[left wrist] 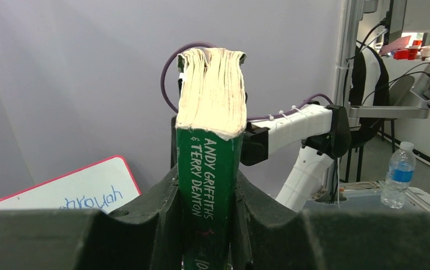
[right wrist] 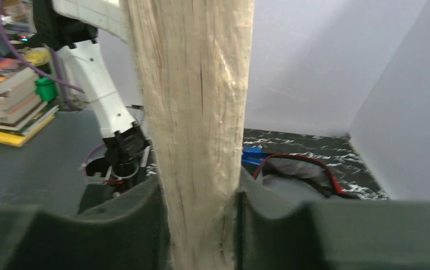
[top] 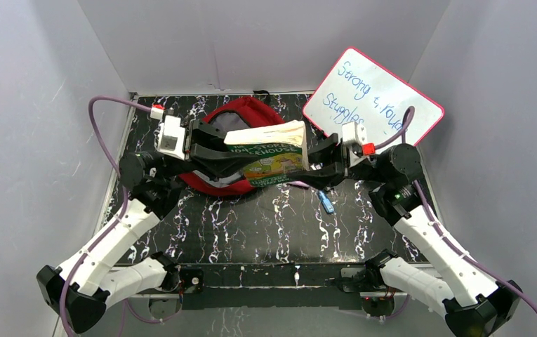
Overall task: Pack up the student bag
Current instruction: Pick up the book from the center of the board.
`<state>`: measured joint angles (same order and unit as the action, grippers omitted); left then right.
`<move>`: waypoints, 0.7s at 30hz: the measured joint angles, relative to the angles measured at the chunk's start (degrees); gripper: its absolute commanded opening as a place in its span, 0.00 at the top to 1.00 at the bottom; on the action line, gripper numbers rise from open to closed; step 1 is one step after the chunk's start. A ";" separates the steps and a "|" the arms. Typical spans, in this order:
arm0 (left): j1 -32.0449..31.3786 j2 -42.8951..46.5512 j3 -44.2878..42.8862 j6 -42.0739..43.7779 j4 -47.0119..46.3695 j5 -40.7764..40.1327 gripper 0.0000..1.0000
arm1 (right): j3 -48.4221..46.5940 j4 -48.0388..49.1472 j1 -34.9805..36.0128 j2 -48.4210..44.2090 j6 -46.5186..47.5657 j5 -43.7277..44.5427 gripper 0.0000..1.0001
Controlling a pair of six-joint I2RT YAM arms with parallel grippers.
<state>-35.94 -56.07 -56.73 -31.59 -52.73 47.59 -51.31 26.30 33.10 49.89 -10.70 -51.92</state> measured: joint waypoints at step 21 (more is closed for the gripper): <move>0.07 7.19 -10.88 26.38 49.22 -2.36 0.17 | 1.01 -26.75 -0.02 -7.52 10.45 1.70 1.00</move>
<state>-35.88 -48.88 -67.61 -5.21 -3.51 45.23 -50.30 -0.45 33.08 42.37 -0.25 -50.22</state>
